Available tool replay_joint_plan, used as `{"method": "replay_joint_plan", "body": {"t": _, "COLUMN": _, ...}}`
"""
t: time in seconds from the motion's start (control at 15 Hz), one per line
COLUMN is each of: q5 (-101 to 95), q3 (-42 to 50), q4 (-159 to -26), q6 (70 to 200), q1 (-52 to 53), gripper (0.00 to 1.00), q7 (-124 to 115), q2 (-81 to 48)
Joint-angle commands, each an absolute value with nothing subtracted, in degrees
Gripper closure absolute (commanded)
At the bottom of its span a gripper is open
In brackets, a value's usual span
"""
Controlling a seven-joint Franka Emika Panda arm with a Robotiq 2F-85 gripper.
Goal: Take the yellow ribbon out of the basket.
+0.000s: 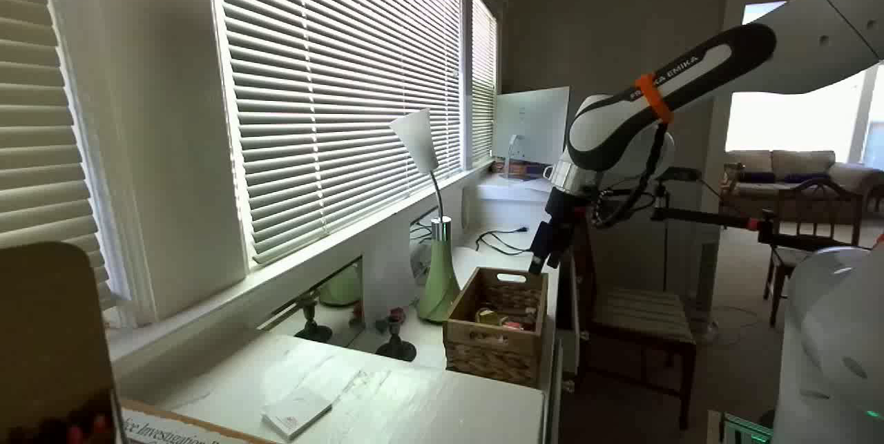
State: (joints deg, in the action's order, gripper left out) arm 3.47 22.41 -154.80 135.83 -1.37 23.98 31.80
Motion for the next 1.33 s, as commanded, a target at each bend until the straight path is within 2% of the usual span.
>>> {"method": "replay_joint_plan", "body": {"t": 0.0, "q5": 4.56, "q3": 21.02, "q4": -154.74, "q6": 135.69, "q1": -2.7, "gripper": 0.0, "q7": 24.75, "q2": 31.53}}
{"method": "replay_joint_plan", "body": {"t": 0.27, "q5": 4.56, "q3": 21.02, "q4": -154.74, "q6": 135.69, "q1": -2.7, "gripper": 0.0, "q7": 24.75, "q2": 31.53}}
{"method": "replay_joint_plan", "body": {"t": 0.87, "q5": -17.03, "q3": 11.94, "q4": -146.65, "q6": 152.81, "q1": -11.23, "gripper": 0.0, "q7": 19.13, "q2": 13.58}}
{"method": "replay_joint_plan", "body": {"t": 1.07, "q5": -20.64, "q3": 10.22, "q4": -144.59, "q6": 157.04, "q1": -10.59, "gripper": 0.0, "q7": 19.22, "q2": 8.27}}
{"method": "replay_joint_plan", "body": {"t": 1.27, "q5": -16.2, "q3": 10.22, "q4": -142.64, "q6": 158.27, "q1": -7.82, "gripper": 0.0, "q7": 23.96, "q2": 3.72}}
